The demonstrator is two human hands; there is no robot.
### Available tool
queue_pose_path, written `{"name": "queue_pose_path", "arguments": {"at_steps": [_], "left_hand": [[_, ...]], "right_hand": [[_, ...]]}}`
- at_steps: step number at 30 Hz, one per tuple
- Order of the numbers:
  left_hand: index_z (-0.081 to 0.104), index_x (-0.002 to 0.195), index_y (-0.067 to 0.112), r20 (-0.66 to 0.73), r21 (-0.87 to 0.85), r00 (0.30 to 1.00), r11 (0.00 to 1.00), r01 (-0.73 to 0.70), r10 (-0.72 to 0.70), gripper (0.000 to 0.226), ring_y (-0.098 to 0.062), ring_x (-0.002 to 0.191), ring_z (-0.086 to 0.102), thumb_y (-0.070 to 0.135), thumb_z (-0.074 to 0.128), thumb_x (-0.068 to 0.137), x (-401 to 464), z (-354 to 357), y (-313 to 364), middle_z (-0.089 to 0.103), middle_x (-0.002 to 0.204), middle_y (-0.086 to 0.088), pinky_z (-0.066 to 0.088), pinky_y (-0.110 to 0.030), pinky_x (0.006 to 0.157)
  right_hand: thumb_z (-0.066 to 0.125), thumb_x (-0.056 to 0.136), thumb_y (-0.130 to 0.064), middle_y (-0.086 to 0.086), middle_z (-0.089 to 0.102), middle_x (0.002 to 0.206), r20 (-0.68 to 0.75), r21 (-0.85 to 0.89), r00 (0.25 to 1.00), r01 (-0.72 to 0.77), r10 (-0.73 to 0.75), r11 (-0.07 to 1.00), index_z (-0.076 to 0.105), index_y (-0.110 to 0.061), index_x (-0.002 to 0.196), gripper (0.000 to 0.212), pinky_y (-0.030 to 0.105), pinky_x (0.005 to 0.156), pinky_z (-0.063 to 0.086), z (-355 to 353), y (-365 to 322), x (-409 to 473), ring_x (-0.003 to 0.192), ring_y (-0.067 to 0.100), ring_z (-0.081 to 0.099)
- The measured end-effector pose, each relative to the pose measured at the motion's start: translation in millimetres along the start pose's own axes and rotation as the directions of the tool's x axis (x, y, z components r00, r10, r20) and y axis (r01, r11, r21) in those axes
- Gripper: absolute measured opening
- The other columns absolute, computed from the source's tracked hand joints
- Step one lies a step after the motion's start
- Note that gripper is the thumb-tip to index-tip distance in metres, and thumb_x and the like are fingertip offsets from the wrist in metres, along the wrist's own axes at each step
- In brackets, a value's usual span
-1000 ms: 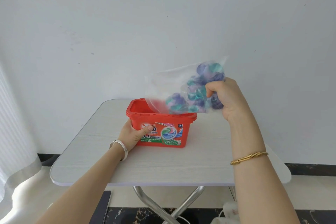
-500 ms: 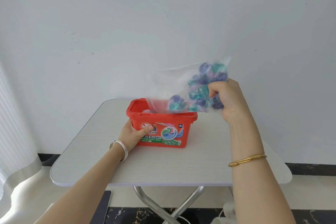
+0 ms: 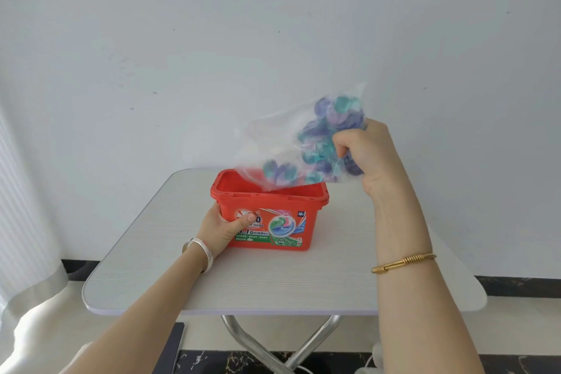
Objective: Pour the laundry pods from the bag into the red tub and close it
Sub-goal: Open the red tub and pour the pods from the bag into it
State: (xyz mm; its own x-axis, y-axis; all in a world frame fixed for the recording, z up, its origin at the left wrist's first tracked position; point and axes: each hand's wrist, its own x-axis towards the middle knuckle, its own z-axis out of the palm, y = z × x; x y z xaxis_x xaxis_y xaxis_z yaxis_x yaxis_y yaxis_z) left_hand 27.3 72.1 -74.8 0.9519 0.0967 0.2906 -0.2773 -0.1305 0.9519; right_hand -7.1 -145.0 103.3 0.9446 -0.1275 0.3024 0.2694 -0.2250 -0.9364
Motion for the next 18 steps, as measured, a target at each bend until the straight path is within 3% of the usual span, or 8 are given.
{"name": "queue_pose_path", "arguments": {"at_steps": [3,6,10,13,15,18], "left_hand": [[0.063,0.096,0.023,-0.014,0.008,1.000,1.000,0.003,-0.003,0.079,0.001,0.080,0.068,0.068,0.077,0.033,0.5,-0.5,-0.7,0.072,0.087,0.012,0.050,-0.017,0.078],[0.062,0.104,0.016,-0.014,0.011,1.000,1.000,0.004,-0.004,0.091,-0.012,0.089,0.068,0.070,0.076,0.032,-0.4,-0.3,-1.3,0.072,0.094,0.004,0.050,-0.026,0.085],[0.063,0.099,0.021,-0.012,0.014,1.000,1.000,0.006,-0.006,0.085,0.001,0.080,0.069,0.070,0.077,0.031,-0.2,0.4,0.3,0.074,0.082,0.014,0.051,-0.015,0.076],[0.061,0.094,0.024,-0.012,0.015,1.000,1.000,0.015,-0.015,0.074,0.008,0.075,0.067,0.065,0.078,0.034,-0.7,-0.3,0.1,0.073,0.075,0.025,0.049,-0.009,0.071],[0.060,0.096,0.024,-0.008,0.020,1.000,1.000,0.011,-0.011,0.066,0.009,0.075,0.066,0.055,0.076,0.040,-0.9,0.6,1.0,0.072,0.075,0.027,0.048,-0.010,0.072],[0.061,0.096,0.024,-0.011,0.028,1.000,1.000,0.004,-0.004,0.075,0.009,0.075,0.067,0.062,0.078,0.034,-1.8,0.4,2.0,0.072,0.075,0.027,0.048,-0.008,0.071]], "right_hand": [[0.045,0.059,0.013,-0.006,0.026,0.041,-0.054,0.004,0.998,0.018,-0.018,1.000,0.029,-0.016,0.051,0.034,0.013,0.042,0.017,0.3,-4.1,3.2,0.036,0.008,0.022],[0.045,0.058,0.012,-0.003,0.030,0.044,0.012,-0.077,1.000,-0.016,0.017,0.997,0.033,-0.014,0.052,0.029,0.016,0.044,0.020,1.3,-2.8,-0.9,0.039,0.011,0.027],[0.046,0.052,0.002,0.002,0.032,0.056,-0.047,0.038,0.999,-0.013,0.015,0.999,0.041,-0.010,0.063,0.017,0.017,0.046,0.023,-6.1,-2.9,-4.6,0.051,0.015,0.032],[0.047,0.056,0.007,0.005,0.032,0.056,0.035,-0.077,0.999,-0.037,0.040,0.996,0.042,-0.009,0.062,0.018,0.019,0.047,0.022,-2.8,-3.7,-4.8,0.051,0.017,0.030],[0.044,0.059,0.013,0.001,0.031,0.050,0.006,-0.084,1.000,-0.004,0.005,0.996,0.036,-0.011,0.055,0.026,0.016,0.045,0.022,-3.2,-2.6,-3.9,0.048,0.015,0.028],[0.042,0.061,0.015,0.001,0.029,0.051,-0.038,-0.066,0.999,0.016,-0.019,0.998,0.031,-0.013,0.053,0.032,0.014,0.041,0.020,-4.7,-2.4,-2.0,0.043,0.012,0.028]]}}
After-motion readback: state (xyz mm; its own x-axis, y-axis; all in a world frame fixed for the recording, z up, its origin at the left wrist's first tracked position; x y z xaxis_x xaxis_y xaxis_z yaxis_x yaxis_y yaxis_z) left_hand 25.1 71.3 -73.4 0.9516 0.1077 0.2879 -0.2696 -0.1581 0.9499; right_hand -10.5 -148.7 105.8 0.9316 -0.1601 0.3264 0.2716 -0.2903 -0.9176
